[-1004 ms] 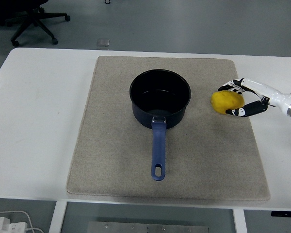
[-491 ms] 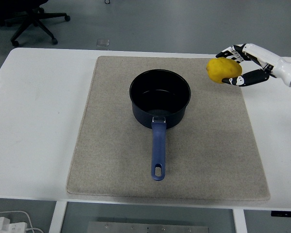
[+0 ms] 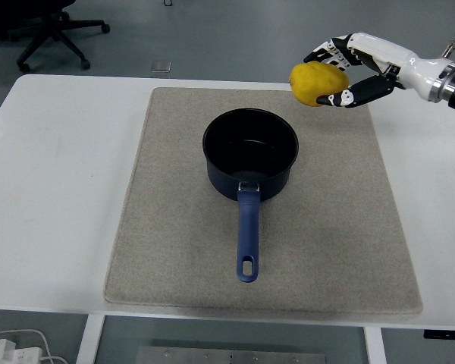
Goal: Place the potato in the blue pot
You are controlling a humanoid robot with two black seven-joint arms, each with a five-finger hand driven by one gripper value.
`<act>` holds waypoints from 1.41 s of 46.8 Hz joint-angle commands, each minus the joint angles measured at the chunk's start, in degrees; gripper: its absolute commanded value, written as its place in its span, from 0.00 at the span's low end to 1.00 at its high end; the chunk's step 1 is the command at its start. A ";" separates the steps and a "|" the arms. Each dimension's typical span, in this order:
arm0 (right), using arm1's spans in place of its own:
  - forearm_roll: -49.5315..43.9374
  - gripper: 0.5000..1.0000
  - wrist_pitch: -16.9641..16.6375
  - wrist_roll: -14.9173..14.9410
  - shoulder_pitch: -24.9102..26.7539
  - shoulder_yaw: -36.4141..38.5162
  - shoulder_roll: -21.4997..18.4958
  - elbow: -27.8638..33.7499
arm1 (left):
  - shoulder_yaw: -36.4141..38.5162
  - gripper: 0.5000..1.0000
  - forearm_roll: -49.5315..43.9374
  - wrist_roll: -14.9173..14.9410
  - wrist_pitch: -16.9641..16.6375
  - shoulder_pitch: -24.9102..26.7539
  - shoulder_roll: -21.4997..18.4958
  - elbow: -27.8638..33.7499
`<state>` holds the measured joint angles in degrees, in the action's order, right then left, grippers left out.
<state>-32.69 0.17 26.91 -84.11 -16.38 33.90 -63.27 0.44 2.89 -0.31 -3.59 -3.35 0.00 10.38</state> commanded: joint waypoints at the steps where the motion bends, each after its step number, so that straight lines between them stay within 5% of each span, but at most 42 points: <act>1: 0.08 0.00 0.09 -0.01 -0.61 -1.37 -2.96 0.25 | 0.00 0.99 0.01 -0.04 -0.01 0.01 0.00 -0.01; 33: 4.13 0.00 0.18 -0.36 -3.43 -5.51 -23.53 13.44 | -0.09 0.99 -0.08 0.04 -0.01 -0.17 0.00 -0.27; 66: 2.19 0.00 0.09 0.34 0.26 -8.67 -21.42 14.85 | -0.09 0.99 -0.08 0.04 -0.01 -0.08 0.00 -0.98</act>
<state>-30.30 0.35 27.25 -83.85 -25.03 12.16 -48.33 0.38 2.81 -0.31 -3.60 -3.46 0.00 9.41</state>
